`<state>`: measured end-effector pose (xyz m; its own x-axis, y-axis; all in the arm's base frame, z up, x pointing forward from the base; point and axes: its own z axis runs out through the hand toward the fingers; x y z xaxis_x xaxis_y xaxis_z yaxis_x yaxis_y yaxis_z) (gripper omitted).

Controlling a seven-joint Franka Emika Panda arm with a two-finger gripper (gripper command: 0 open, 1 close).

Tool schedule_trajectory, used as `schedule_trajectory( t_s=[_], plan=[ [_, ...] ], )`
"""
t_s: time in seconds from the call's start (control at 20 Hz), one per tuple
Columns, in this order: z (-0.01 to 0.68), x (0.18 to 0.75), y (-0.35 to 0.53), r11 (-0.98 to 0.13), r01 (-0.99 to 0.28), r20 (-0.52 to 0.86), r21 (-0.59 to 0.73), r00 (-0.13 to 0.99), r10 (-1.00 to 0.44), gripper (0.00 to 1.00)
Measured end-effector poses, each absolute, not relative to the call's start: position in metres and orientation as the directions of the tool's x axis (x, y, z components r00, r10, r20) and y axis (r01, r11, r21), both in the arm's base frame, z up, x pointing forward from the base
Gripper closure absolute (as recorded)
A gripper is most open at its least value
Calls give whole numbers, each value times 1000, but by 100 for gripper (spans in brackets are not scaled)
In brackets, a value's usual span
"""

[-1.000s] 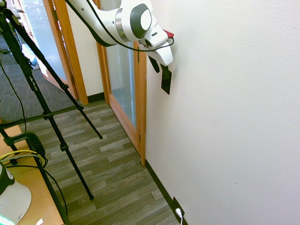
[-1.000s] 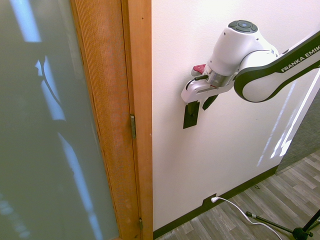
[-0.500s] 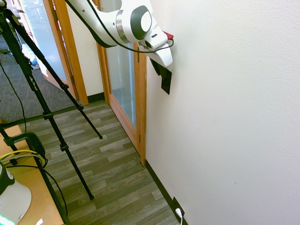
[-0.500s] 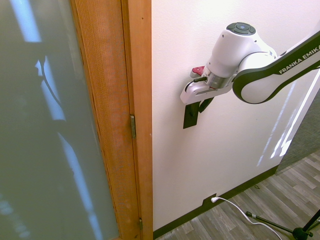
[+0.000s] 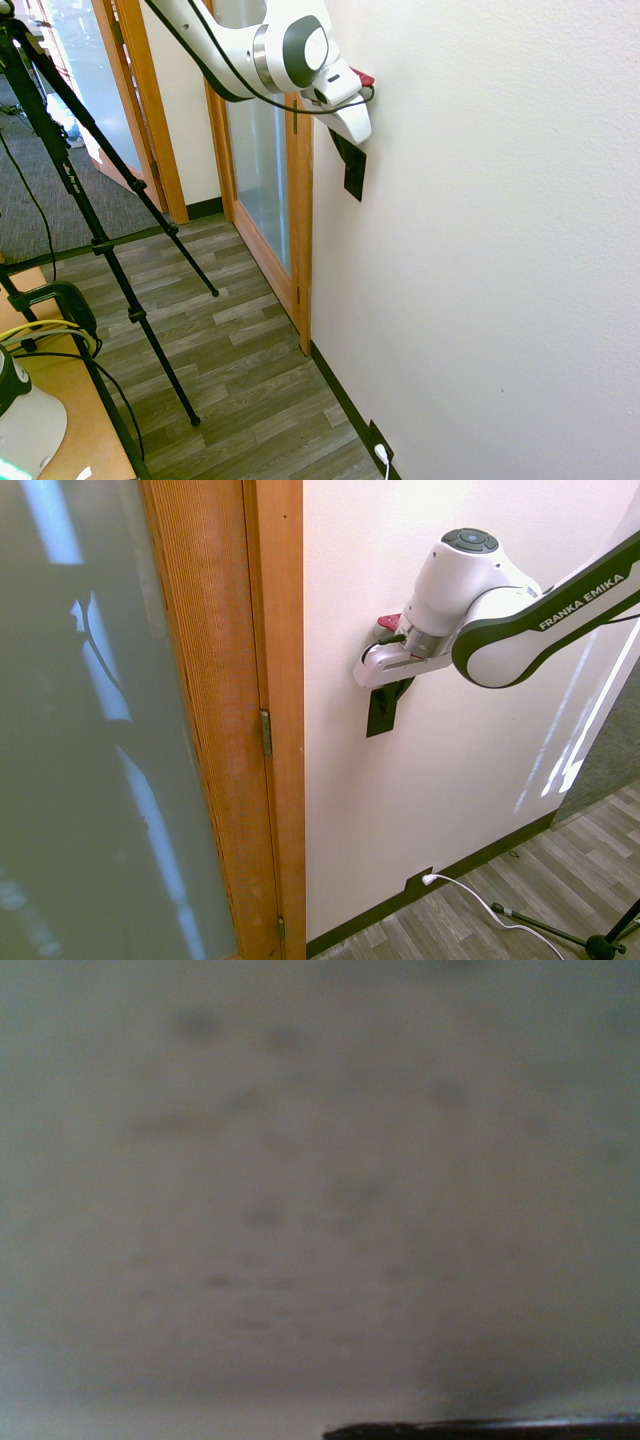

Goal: Turn off the light

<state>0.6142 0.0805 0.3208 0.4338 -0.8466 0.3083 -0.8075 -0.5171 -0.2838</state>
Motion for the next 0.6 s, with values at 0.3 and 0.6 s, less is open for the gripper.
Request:
schedule_trajectory(
  t_s=[0.3,0.6],
  plan=[
    [316,616,79,-514,-811,291,-280,439,-850,100],
    [283,617,86,-514,-810,267,-282,449,-853,100]
  ],
)
